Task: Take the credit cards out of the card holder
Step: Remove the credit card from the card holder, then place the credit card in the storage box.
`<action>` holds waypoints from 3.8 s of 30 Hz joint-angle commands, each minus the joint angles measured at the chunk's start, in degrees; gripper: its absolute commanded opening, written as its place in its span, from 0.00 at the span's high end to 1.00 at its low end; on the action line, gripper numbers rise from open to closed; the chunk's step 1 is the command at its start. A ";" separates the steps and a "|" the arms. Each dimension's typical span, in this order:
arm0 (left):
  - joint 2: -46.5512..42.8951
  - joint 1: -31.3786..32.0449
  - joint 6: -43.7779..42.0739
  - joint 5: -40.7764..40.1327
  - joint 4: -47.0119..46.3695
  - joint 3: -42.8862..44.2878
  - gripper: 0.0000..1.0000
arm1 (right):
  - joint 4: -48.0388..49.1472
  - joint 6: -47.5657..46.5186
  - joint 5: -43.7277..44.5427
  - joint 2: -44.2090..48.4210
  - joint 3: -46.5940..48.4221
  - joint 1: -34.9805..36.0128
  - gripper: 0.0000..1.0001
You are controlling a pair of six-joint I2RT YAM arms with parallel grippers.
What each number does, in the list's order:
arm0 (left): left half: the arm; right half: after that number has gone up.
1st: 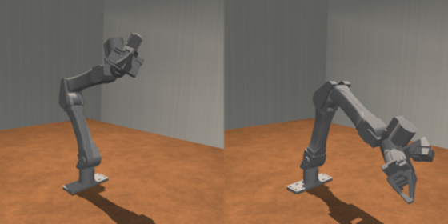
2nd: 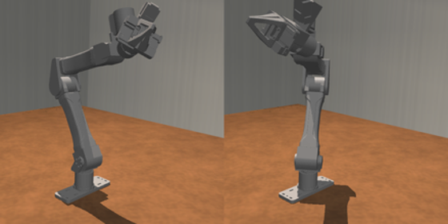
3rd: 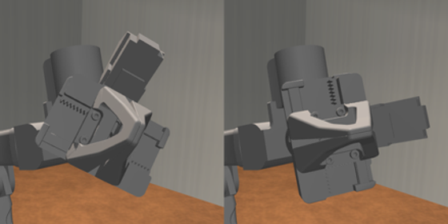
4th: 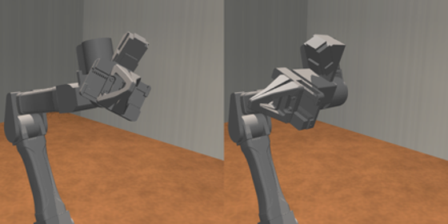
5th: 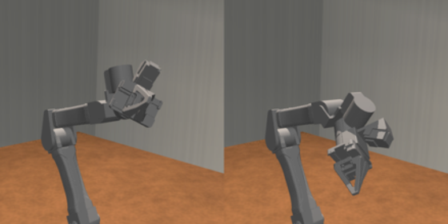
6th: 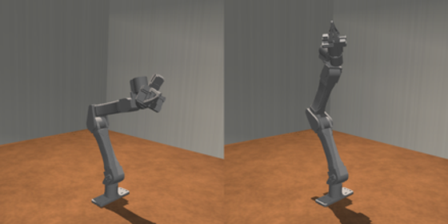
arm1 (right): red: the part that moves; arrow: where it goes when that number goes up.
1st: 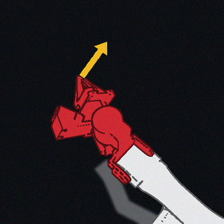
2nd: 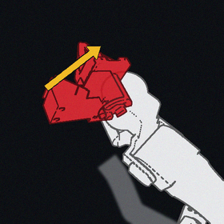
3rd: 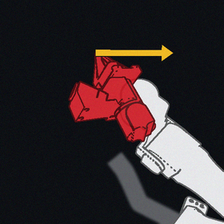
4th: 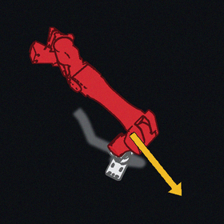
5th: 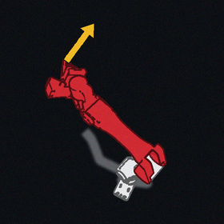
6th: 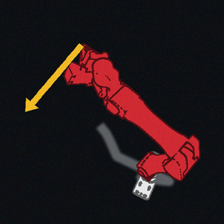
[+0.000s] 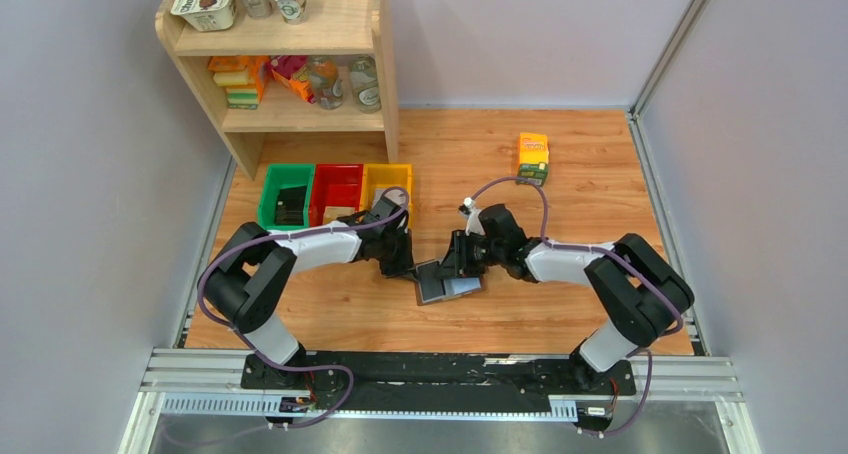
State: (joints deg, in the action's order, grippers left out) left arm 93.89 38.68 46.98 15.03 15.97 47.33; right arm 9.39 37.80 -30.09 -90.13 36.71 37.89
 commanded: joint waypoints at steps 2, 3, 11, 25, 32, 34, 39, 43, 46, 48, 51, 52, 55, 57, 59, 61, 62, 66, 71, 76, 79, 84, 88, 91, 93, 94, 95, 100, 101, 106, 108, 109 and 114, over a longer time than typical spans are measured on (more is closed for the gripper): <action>1.39 0.96 -1.37 -3.43 1.61 0.13 1.00 | 8.89 3.94 -4.45 -3.12 0.56 0.26 0.71; 1.56 1.05 -1.37 -3.34 1.61 0.22 1.00 | 9.42 4.38 -4.37 -3.65 0.64 0.26 0.72; 2.18 1.58 -1.45 -3.69 1.70 0.39 1.00 | 14.60 8.08 -6.47 -6.29 0.56 0.26 0.80; 2.97 1.58 -2.42 -5.10 3.37 0.13 1.00 | 16.36 6.67 -9.37 -4.88 -5.07 -5.80 0.97; 3.76 1.58 -2.60 -5.01 3.28 0.22 1.00 | 21.02 8.51 -13.24 -5.32 -7.44 -8.88 0.94; 3.85 1.58 -2.60 -5.01 3.28 0.22 1.00 | 22.68 9.30 -14.12 -5.32 -8.05 -9.50 0.93; 4.02 1.58 -2.60 -4.83 3.19 0.30 1.00 | 26.47 11.41 -16.14 -5.32 -9.11 -10.29 0.87; 4.02 1.58 -2.60 -4.74 3.19 0.22 1.00 | 27.70 12.03 -16.67 -5.15 -9.37 -10.55 0.88; 3.85 1.58 -2.60 -4.66 3.19 0.13 1.00 | 27.70 11.94 -16.67 -5.06 -9.64 -11.08 0.90; 3.76 1.58 -2.51 -4.83 3.11 0.04 1.00 | 27.27 11.68 -16.67 -4.80 -10.34 -12.31 0.94; 3.59 1.58 -2.60 -4.83 3.11 0.04 1.00 | 24.29 10.10 -16.06 -3.92 -10.87 -14.33 1.00; 3.58 1.58 -2.60 -4.83 3.11 0.04 1.00 | 23.06 9.23 -15.88 -3.39 -10.87 -14.86 1.00; 3.59 1.58 -2.60 -4.83 3.02 -0.05 1.00 | 17.79 6.41 -14.57 -1.29 -10.87 -16.35 1.00; 3.32 1.58 -2.60 -4.92 2.76 -0.05 1.00 | 13.75 4.83 -13.25 0.99 -10.87 -17.58 1.00; 3.23 1.58 -2.60 -5.01 2.58 -0.22 1.00 | 8.48 2.99 -11.41 3.45 -10.69 -18.99 1.00; 2.88 1.58 -2.60 -5.01 2.06 -0.22 1.00 | 4.08 0.53 -9.83 6.53 -10.26 -19.87 1.00; 2.53 1.58 -2.60 -4.83 1.96 -0.22 1.00 | 1.10 -0.79 -8.51 8.28 -9.82 -19.87 1.00; 0.17 1.58 -3.03 -4.22 1.96 1.35 0.94 | -8.75 -5.97 -2.63 18.21 -7.80 -19.00 1.00; -4.40 1.49 -4.79 -6.15 7.67 8.03 0.70 | -18.25 -10.46 8.62 30.43 -4.81 -14.61 1.00; -11.17 -0.87 -4.71 -7.64 14.43 15.86 0.48 | -23.27 -16.78 24.52 38.97 -0.95 -5.83 1.00; -15.56 -2.81 -2.69 -7.03 15.85 16.83 0.38 | -24.59 -21.26 38.57 40.38 0.99 3.65 1.00; -19.53 -4.40 3.19 -1.85 14.72 16.48 0.34 | -23.10 -27.94 56.86 37.32 4.33 18.51 1.00; -21.55 -4.40 8.82 2.55 11.20 15.07 0.34 | -18.10 -35.76 71.36 32.48 6.35 29.94 1.00; -23.31 -4.40 13.12 4.04 7.69 12.62 0.33 | -14.06 -42.26 78.06 28.36 7.58 35.57 1.00; -23.57 -4.31 14.62 5.44 5.93 11.29 0.33 | -11.42 -45.96 81.49 25.89 8.38 38.30 1.00; -23.40 -4.40 15.06 5.63 5.66 10.77 0.33 | -10.10 -47.54 82.55 24.84 8.64 39.44 1.00; -23.31 -4.40 15.50 6.58 5.13 10.59 0.33 | -7.83 -48.60 83.34 23.78 8.82 40.32 1.00; -23.66 -4.40 16.91 7.56 3.72 8.66 0.35 | -2.80 -53.79 85.37 20.52 9.43 43.14 1.00; -23.75 -4.40 17.26 7.65 3.37 8.22 0.36 | -2.27 -54.23 85.54 19.91 9.69 43.41 1.00; -23.66 -4.31 19.11 9.23 0.03 6.72 0.42 | -0.69 -56.43 85.19 17.45 10.75 44.20 1.00; -23.49 -4.31 19.03 9.41 -0.15 6.55 0.45 | -0.25 -57.57 85.19 16.39 11.28 44.46 1.00; -23.66 -4.31 19.11 9.41 -0.23 6.55 0.47 | -0.07 -58.19 85.28 15.78 11.54 44.55 1.00; -24.36 -4.31 18.32 8.97 -1.11 5.84 0.84 | 0.37 -59.34 85.11 13.31 12.42 44.82 1.00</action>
State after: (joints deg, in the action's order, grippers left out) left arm 71.66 34.13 65.56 23.24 17.69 53.76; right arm 5.85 -19.33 53.60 -75.37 46.37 82.15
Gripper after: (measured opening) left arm 0.271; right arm 0.005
